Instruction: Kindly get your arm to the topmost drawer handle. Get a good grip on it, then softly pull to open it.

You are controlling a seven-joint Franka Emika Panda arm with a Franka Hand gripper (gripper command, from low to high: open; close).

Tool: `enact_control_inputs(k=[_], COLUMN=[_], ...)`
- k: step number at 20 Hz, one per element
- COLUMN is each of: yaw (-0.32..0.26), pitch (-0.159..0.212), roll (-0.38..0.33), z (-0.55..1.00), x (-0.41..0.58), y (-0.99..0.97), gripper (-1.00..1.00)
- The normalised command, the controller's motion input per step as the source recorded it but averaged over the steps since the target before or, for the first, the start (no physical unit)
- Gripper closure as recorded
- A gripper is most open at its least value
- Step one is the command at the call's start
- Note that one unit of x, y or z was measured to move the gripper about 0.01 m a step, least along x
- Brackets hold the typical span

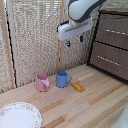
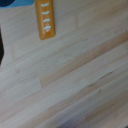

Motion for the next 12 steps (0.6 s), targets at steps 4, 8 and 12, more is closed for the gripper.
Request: enact_control_inputs(k=[4, 8, 12], yaw=[0.022, 0.056, 0.093], pitch=[0.016, 0.005, 0.0], roll=[-0.375, -0.375, -0.375], z=[0.01, 0.01, 0.0], x=[0.004, -0.004, -0.114], y=[-0.08, -0.09, -0.12], gripper=[-1.0, -1.0, -1.0])
